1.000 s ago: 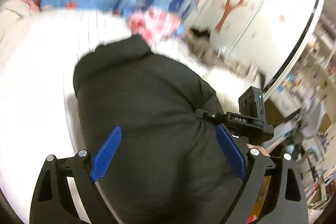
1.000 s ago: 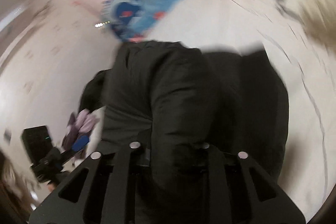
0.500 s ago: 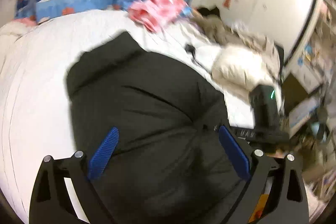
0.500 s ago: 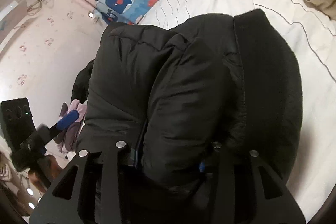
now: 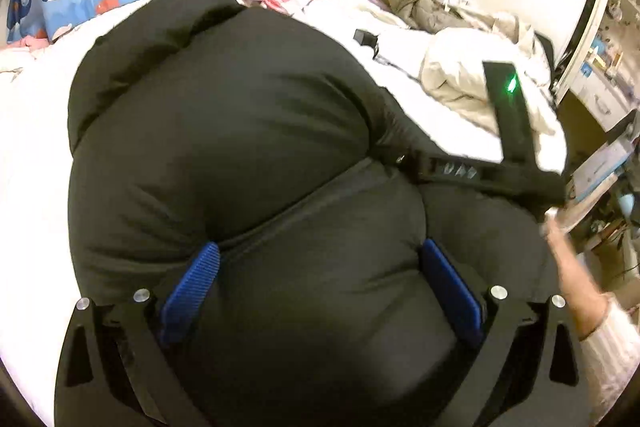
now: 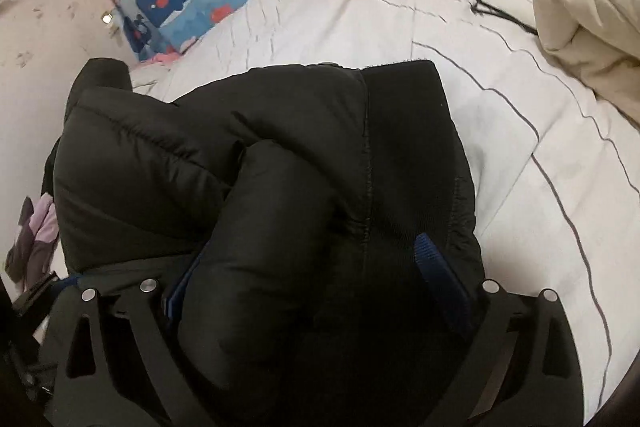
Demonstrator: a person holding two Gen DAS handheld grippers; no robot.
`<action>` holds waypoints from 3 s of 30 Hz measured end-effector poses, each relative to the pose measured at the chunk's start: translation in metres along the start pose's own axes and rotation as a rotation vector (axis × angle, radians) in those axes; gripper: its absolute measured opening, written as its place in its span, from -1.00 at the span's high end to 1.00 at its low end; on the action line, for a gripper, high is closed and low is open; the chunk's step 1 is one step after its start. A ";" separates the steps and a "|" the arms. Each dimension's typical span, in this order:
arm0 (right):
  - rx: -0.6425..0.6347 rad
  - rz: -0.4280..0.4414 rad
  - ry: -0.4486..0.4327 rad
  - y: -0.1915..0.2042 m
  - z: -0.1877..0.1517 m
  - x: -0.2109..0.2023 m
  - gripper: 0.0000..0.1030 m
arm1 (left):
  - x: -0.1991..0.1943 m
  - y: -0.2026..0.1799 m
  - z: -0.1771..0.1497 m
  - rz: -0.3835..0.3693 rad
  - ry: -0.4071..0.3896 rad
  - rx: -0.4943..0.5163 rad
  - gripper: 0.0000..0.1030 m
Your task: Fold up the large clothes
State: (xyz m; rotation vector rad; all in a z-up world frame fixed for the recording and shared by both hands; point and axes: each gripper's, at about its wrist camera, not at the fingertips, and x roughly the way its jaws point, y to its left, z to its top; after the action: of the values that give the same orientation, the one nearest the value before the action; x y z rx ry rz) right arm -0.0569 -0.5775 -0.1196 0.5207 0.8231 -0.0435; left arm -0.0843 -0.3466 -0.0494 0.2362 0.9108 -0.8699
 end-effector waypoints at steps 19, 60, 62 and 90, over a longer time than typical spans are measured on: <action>-0.172 0.005 0.054 0.044 -0.051 -0.088 -0.85 | -0.107 0.078 -0.054 -0.135 -0.115 -0.263 -0.86; -0.266 0.229 -0.010 0.200 0.026 -0.031 -0.88 | -0.097 0.210 -0.140 -0.155 -0.165 -0.633 -0.70; -0.220 0.146 0.117 0.188 0.026 0.043 -0.89 | -0.098 0.213 -0.144 -0.168 -0.175 -0.640 -0.73; -0.229 0.126 0.285 0.157 -0.084 -0.026 -0.87 | -0.154 0.160 -0.163 0.152 -0.289 -0.359 -0.79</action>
State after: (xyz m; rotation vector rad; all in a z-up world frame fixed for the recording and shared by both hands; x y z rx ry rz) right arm -0.0952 -0.4059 -0.0815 0.3655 1.0569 0.2436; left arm -0.1087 -0.0725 -0.0581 -0.1278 0.7509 -0.5687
